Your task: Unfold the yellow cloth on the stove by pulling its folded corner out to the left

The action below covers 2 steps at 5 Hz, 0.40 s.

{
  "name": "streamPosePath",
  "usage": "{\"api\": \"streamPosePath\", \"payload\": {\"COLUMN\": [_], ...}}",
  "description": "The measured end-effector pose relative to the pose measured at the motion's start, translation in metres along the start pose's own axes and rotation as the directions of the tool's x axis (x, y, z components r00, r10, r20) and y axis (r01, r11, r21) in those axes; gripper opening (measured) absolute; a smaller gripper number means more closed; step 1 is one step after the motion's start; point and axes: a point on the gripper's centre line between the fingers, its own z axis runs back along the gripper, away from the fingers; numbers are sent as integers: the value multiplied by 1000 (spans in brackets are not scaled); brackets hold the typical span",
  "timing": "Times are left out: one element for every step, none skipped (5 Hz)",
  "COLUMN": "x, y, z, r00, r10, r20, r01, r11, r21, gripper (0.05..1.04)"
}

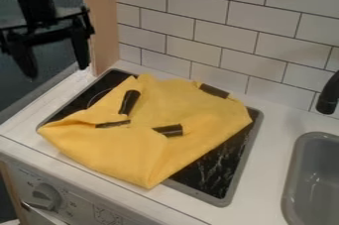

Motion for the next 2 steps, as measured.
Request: {"api": "streamPosePath", "payload": {"x": [0, -1], "y": [-1, -1], "z": [6, 6], "r00": [1000, 1000], "r10": [-18, -16], "r20": [21, 19], "r01": [18, 16], "r11": [1000, 1000], "r21": [-1, -2], "gripper": [999, 999]}}
